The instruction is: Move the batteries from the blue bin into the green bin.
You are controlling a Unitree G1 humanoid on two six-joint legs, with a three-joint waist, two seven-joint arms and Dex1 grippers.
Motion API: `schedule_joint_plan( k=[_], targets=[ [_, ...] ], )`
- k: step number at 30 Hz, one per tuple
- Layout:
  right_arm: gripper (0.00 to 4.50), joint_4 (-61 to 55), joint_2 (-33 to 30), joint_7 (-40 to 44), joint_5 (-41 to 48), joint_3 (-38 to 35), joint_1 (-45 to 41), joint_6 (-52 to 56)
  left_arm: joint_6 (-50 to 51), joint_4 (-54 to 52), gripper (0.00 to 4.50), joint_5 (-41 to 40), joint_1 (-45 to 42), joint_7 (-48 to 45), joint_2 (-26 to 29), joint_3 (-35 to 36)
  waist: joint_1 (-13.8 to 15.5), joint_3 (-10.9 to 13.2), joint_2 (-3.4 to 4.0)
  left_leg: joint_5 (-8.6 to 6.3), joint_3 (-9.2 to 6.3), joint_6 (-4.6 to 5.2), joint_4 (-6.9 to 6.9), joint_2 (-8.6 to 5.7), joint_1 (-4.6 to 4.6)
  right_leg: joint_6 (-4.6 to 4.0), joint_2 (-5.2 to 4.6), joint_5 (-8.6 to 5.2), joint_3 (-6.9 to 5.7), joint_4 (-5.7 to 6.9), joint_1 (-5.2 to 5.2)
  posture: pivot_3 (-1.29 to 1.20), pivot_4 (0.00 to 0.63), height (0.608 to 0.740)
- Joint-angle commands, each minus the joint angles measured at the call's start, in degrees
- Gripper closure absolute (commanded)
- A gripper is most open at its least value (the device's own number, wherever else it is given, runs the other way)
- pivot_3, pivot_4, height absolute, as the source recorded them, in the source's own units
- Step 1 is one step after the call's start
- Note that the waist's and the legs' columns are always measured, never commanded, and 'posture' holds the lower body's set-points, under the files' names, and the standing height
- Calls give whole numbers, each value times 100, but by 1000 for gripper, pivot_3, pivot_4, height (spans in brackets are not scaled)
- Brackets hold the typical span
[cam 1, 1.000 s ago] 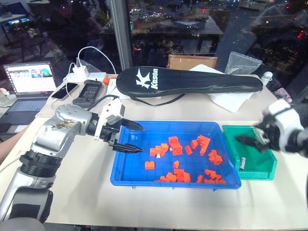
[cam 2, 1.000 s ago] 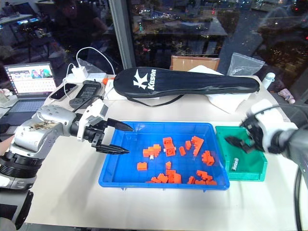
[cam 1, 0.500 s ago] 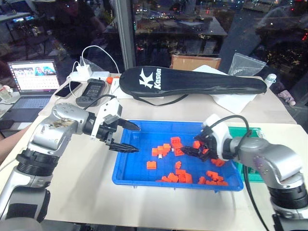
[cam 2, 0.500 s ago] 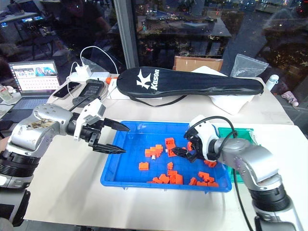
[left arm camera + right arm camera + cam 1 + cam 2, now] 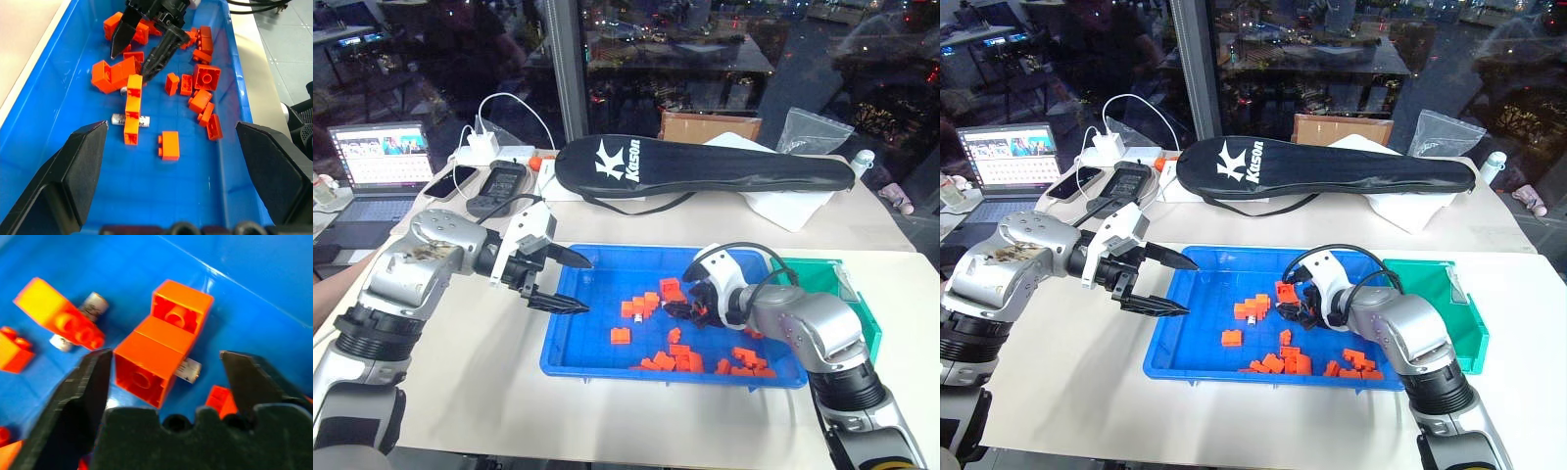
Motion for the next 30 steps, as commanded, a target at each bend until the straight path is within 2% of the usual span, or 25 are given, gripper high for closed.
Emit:
schedule_joint_plan(
  k=[1,3,4,15,23,25,26,30],
  targets=[
    [2428,-83,-105,37,-149,22,-39,-153,-52,-155,0,-47,-16,10,91,188,0,0,0,0,0,0,0,0,0,0,0,0,0,0,0,0,150,708],
    [3071,-111,-208,74,-210,-27,-36,-172,-72,-141,0,-41,-15,16,72,181,2,0,0,0,0,0,0,0,0,0,0,0,0,0,0,0,150,708],
    [3117,-128,-262,91,-232,-73,-43,-178,-81,-133,0,-40,-18,18,61,175,4,0,0,0,0,0,0,0,0,0,0,0,-1,0,0,0,150,708],
    [3117,-357,-1387,464,-272,-777,13,-125,-214,-43,0,9,-41,19,-79,88,7,0,0,0,0,0,-1,0,0,4,0,-3,0,-2,0,0,150,708],
    [3117,-763,-2190,740,-308,-599,383,38,-231,-32,0,31,-45,22,-151,71,2,1,-1,0,0,0,-2,0,1,14,-1,-10,0,-3,0,0,150,708],
    [2115,-828,-2214,804,-229,-574,398,108,-225,-33,0,32,-50,22,-162,64,-10,1,-1,0,0,0,-2,0,3,19,0,-13,1,-3,1,0,150,708],
    [1896,-864,-2218,831,-199,-576,407,143,-215,-45,0,27,-44,24,-162,71,-12,1,-1,0,0,0,-2,0,4,22,0,-15,1,-2,1,0,150,708],
    [512,-964,-2184,788,-255,-567,393,148,-70,-98,0,-33,-1,63,-131,127,-1,1,-2,0,-1,0,-2,0,2,21,0,-16,1,-2,1,0,150,708]
  ],
)
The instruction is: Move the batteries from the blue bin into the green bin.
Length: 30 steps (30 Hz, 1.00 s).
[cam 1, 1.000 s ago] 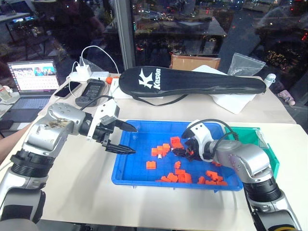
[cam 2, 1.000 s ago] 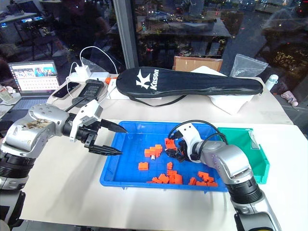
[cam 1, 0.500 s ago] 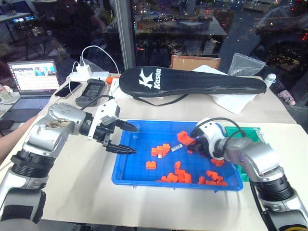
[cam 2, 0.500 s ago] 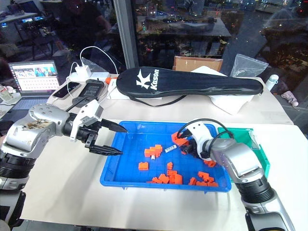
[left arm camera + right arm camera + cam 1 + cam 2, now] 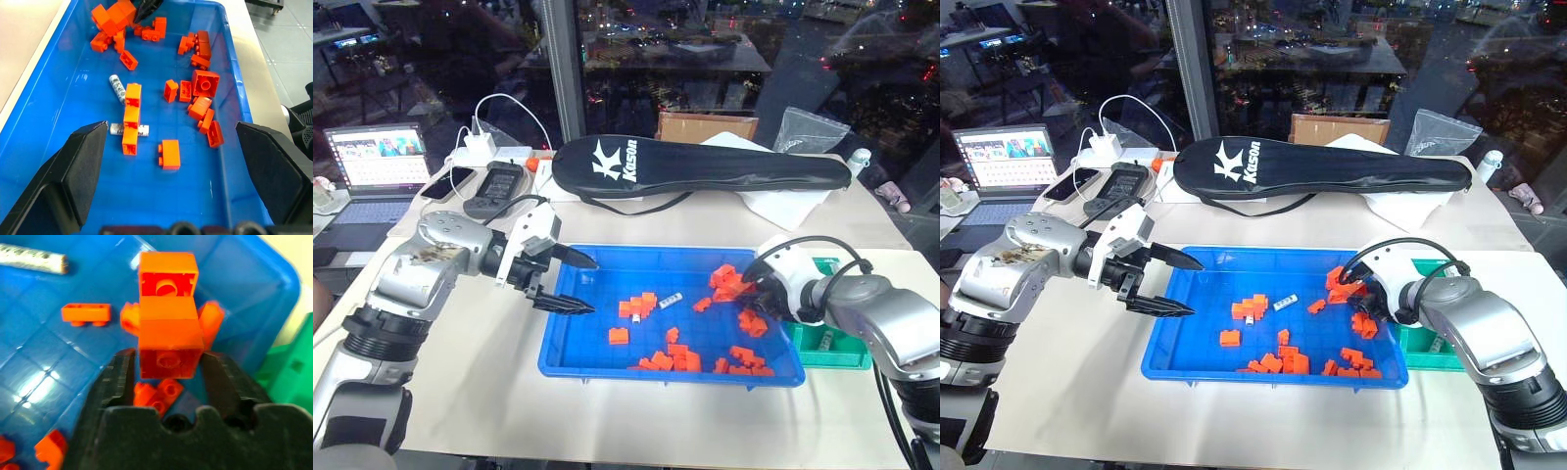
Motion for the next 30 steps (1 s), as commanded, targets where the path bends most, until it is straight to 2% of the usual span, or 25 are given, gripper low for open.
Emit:
schedule_joint_plan(
  k=[1,4,10,17,22,26,30],
  targets=[
    [190,-237,82,-2,39,-137,-98,4,17,-142,0,-62,1,18,71,144,4,0,0,0,0,0,1,0,0,0,-1,0,0,0,1,0,150,708],
    [190,-271,376,17,91,-38,-336,-147,30,-163,0,-76,16,14,98,154,-1,0,0,0,0,0,1,0,2,0,0,0,0,0,1,0,150,708],
    [190,-89,775,115,-312,1018,-730,-838,76,-282,0,-117,119,44,188,220,-10,0,0,0,-3,0,-2,0,1,-1,1,-1,-2,2,-2,0,150,708],
    [190,425,942,475,-696,1601,-1135,-1622,156,-407,0,-190,231,146,252,306,17,0,0,0,-2,0,1,0,0,-1,0,-1,-3,0,-1,0,150,708],
    [190,1221,958,1057,-1109,2004,-1437,-2482,191,-475,0,-215,277,212,248,331,11,1,0,0,-2,0,0,1,1,-2,0,-1,-4,1,-1,0,150,708],
    [190,2129,787,2173,-1429,2362,-1946,-3434,193,-508,0,-221,314,261,218,337,11,1,0,0,-1,0,0,0,1,-2,0,-1,-4,1,-2,0,150,708],
    [190,3227,767,2928,-1836,2546,-2532,-4237,188,-579,0,-224,372,367,193,375,10,1,0,0,-1,0,1,1,3,-2,1,-1,-5,2,-1,0,150,708]
  ],
)
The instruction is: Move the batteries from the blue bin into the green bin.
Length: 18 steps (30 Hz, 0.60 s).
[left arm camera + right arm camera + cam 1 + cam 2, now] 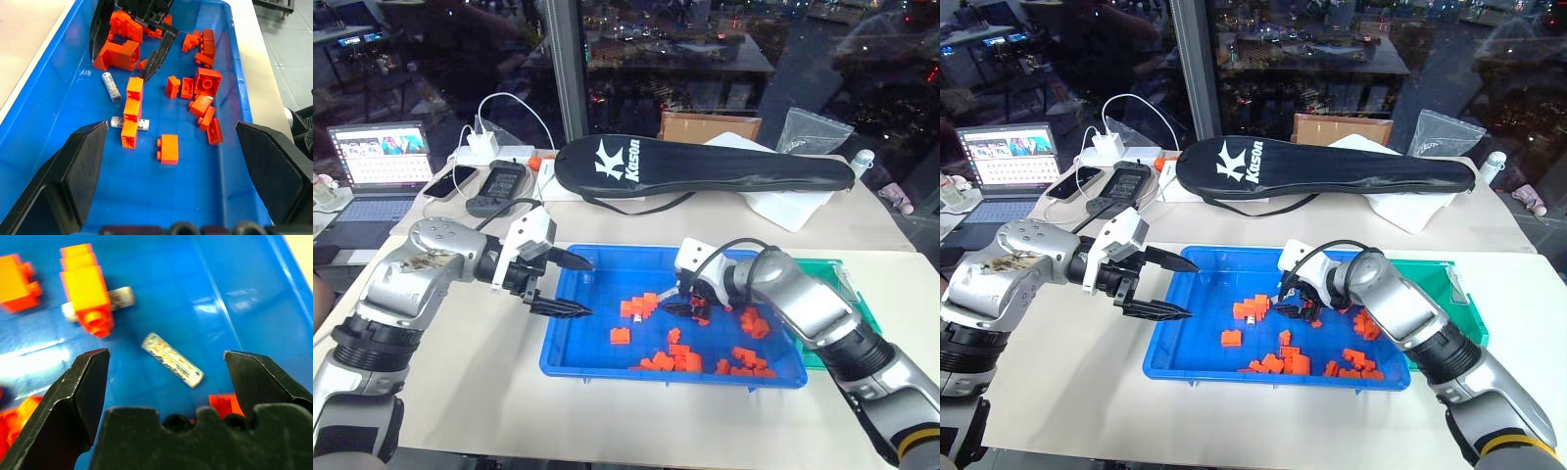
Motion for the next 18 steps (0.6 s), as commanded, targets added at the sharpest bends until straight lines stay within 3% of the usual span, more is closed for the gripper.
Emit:
schedule_joint_plan(
  k=[1,12,18],
  targets=[
    [190,990,43,718,-408,10,-632,-842,10,-228,0,-101,56,107,34,190,0,0,0,0,1,0,0,0,1,-1,0,0,0,0,0,0,150,708],
    [190,2673,799,1919,-1100,246,-1140,-2212,220,-615,0,-256,395,409,151,447,-3,0,1,0,0,0,-1,0,1,-25,0,11,-1,4,0,0,150,708],
    [190,3334,1251,2018,-1447,215,-1187,-2519,294,-765,0,-355,555,536,228,538,-4,1,1,0,0,0,-2,0,2,-25,0,12,-2,9,-1,0,150,708]
  ],
)
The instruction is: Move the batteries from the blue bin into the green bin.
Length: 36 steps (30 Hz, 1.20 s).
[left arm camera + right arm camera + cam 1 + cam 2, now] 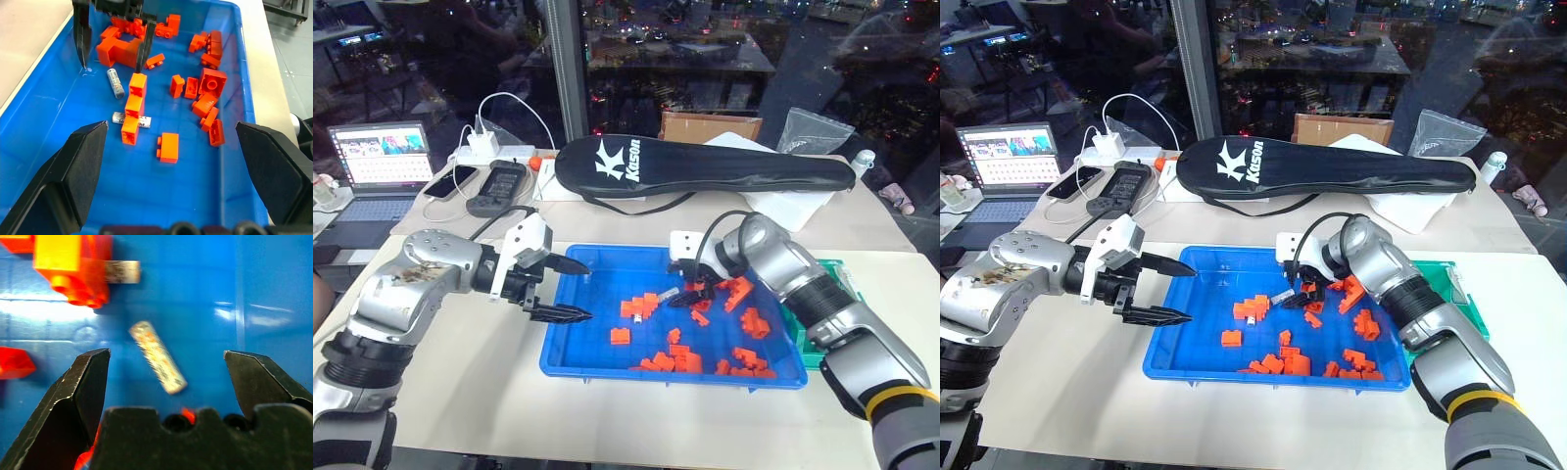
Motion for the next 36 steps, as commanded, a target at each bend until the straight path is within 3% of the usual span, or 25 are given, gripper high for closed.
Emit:
schedule_joint_plan(
  k=[1,3,13,20,23,28,36],
  targets=[
    [435,422,195,-37,-322,-30,-184,-303,18,-242,0,-131,14,81,89,222,1,0,0,0,0,0,0,0,2,-1,0,0,-1,1,1,0,150,708],
    [826,639,256,-113,-507,-15,-186,-445,31,-259,0,-140,21,101,94,232,1,0,1,0,0,0,0,0,1,-1,0,0,-1,2,1,0,150,708],
    [4239,391,122,-61,-685,-353,-145,-711,-24,-224,0,-137,11,137,43,199,2,0,1,0,0,0,2,0,9,-2,0,-1,-5,10,6,0,150,708],
    [4259,-460,-387,162,-454,-931,-363,-743,-191,-54,0,-56,-193,6,-90,29,13,2,3,0,0,-1,1,0,6,-2,0,-1,-5,9,2,0,150,708],
    [4259,-1117,-960,624,-139,-1358,-280,-246,-81,-25,0,-247,-473,-31,-293,30,36,6,5,0,0,-1,0,0,3,-2,-1,-1,-7,9,2,0,150,708],
    [4259,-1898,-2522,1154,-26,-1948,238,648,161,173,0,-743,-870,55,-736,245,151,8,8,-1,-1,0,9,-1,-1,0,-6,-2,-13,-6,10,0,150,708],
    [4259,-2386,-4091,1196,177,-2783,1550,1390,158,516,0,-1004,-1332,143,-1223,327,45,5,24,-2,0,2,4,-1,6,12,-4,-11,-9,-3,11,0,150,708]
  ],
)
